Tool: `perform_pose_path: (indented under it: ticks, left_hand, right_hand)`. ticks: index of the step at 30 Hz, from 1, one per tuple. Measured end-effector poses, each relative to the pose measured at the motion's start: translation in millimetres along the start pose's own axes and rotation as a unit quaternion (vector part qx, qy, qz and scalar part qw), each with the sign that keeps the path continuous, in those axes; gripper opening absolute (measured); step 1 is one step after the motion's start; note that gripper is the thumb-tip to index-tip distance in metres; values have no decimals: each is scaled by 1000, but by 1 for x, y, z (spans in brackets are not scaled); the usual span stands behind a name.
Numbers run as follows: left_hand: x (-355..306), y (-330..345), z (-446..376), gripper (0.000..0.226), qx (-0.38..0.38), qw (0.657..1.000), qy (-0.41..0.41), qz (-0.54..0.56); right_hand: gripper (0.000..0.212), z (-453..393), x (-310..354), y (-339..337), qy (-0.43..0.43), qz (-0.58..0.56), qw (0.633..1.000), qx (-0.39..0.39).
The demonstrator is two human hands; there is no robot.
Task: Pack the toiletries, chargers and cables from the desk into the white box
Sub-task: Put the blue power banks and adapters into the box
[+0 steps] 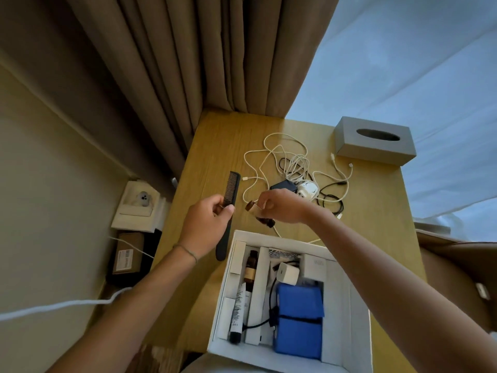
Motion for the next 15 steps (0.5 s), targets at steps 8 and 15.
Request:
perform_pose_path:
  ticks: [8, 15]
  left_hand:
    - [10, 7, 30, 23, -18, 999, -9, 42]
    - [27, 11, 64, 19, -16, 999, -34, 5]
  right_hand:
    - [19, 88, 47, -12, -63, -89, 991, -77]
    - [21, 89, 38, 74, 11, -110, 991, -70]
Point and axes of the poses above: each hand's wrist, its own z-axis away from the middle knuckle, its own y-axis out of the palm, x = y × z, the point moved 10 cm from there along -z, towards the middle knuckle, and after that the axes turned 5 degrees about x, right-handed, at the moved point
